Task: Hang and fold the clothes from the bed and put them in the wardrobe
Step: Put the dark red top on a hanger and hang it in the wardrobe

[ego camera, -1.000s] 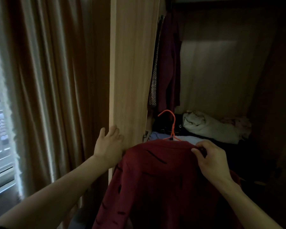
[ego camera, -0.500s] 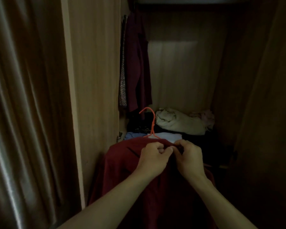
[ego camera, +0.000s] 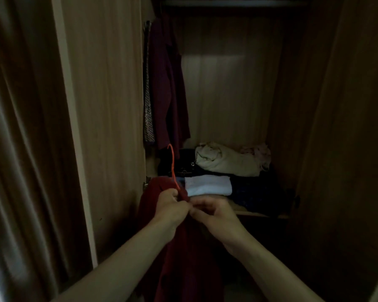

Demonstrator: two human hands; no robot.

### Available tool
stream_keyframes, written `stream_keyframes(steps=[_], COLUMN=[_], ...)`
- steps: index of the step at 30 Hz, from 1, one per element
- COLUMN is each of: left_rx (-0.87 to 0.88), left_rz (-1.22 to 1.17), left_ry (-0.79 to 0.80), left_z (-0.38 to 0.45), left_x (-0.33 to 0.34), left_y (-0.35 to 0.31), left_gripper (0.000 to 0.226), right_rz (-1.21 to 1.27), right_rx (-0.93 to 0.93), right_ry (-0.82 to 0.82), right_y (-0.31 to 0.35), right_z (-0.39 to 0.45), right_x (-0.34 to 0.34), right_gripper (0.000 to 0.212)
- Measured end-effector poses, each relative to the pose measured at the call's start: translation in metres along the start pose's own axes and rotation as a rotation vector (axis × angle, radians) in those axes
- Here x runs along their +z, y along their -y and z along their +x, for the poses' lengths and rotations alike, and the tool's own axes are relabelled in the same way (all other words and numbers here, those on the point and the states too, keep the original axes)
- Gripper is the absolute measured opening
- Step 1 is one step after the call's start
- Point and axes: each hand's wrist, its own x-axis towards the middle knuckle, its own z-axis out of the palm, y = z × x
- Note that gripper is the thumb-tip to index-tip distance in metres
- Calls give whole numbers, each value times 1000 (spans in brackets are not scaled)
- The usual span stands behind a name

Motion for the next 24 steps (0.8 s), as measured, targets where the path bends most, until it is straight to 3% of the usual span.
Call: stream_keyframes(steps=[2,5,8,14,20,24], left_rx=[-16,-16,70,291,423,489], left_rz=[48,205,317,487,631,702], left_ry=[13,46,64,109,208,263], left_z=[9,22,23,9,2,-5], left_x=[-12,-37,-64,-95,-110,-98], left_y=[8,20,14,-24,-51,-68], left_gripper=[28,37,26,43,44,45], right_rz=[-14,-116,-228,-559,-733,-812], right_rx=[-12,-77,-154,-426,-566,-627], right_ry=[37,-42,-135,-302,-189,-101], right_y=[1,-7,-20,-24,-20,-11], right_z=[0,6,22,49,80,91], right_x=[3,-1,-16,-43,-63,-77], right_gripper=[15,10,11,35,47,28])
